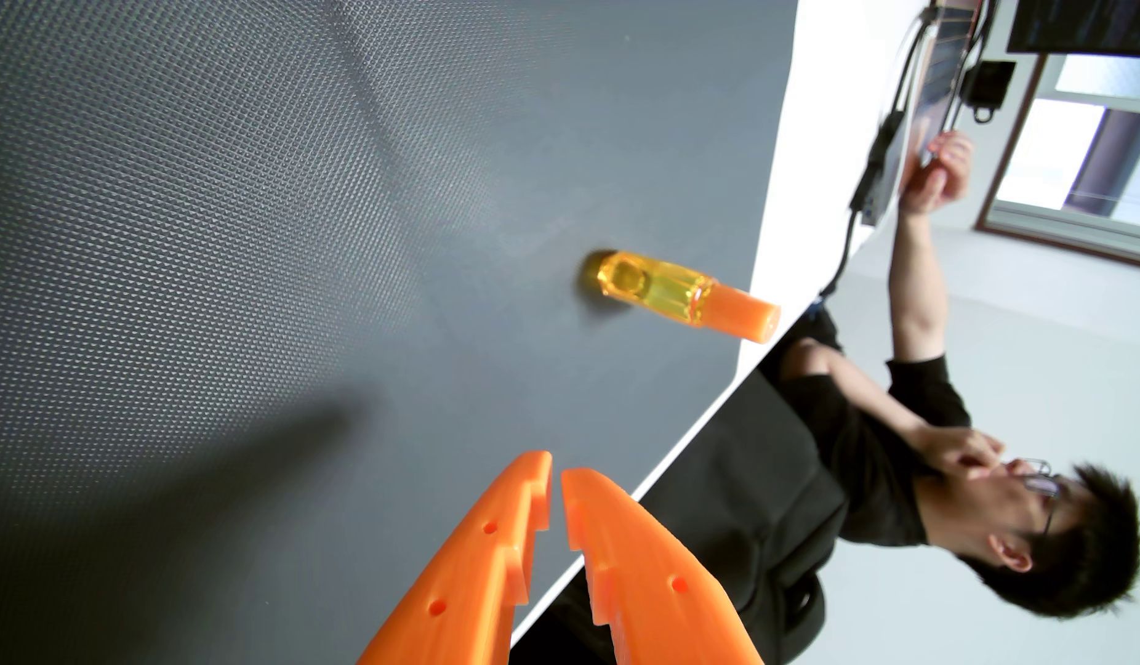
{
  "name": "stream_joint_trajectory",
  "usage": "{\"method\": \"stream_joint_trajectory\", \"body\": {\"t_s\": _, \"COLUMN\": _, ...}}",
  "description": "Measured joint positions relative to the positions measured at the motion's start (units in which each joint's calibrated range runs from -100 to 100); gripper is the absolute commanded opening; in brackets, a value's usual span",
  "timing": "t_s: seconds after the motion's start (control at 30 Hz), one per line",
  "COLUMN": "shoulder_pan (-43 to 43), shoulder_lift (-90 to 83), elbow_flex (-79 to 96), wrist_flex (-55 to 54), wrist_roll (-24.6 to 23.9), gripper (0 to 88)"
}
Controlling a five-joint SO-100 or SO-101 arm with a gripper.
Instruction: Grab the eyedrops
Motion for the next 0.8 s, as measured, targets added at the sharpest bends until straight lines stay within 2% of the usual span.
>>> {"method": "stream_joint_trajectory", "body": {"t_s": 0.8, "shoulder_pan": 0.3, "shoulder_lift": 0.0, "elbow_flex": 0.1, "wrist_flex": 0.0, "wrist_roll": -0.1, "gripper": 1.2}}
